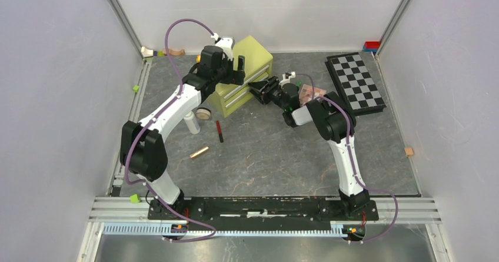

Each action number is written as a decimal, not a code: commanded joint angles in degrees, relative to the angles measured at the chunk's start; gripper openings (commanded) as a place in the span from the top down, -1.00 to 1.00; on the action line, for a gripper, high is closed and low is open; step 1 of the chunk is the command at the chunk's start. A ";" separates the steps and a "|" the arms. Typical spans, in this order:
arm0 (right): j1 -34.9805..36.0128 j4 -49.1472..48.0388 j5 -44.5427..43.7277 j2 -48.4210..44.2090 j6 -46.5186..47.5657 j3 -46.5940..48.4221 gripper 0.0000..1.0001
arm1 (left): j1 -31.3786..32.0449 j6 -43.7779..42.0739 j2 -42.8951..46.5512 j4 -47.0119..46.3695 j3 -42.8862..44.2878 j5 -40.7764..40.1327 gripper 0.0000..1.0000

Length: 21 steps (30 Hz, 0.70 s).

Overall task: Organize the makeup
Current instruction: Open the drawer in the storage box.

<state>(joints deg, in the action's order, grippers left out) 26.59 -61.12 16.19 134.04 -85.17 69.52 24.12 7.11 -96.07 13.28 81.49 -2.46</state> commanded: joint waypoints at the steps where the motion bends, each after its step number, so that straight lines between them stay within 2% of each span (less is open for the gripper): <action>1: -0.01 0.38 -0.98 1.26 1.50 2.62 -0.04 | -0.25 2.82 -1.84 2.67 1.43 0.55 -0.95; 11: -0.05 4.78 -1.68 1.27 4.55 4.56 -0.01 | -0.16 2.82 -2.11 2.90 1.61 0.83 -0.93; 21: 0.02 0.58 -1.45 3.41 2.61 6.15 0.16 | 0.22 2.47 -2.33 3.25 1.83 0.73 -0.89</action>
<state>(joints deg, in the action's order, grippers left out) 26.41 -56.88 16.49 135.22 -82.21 72.23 24.14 7.11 -96.97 13.41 82.50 -2.44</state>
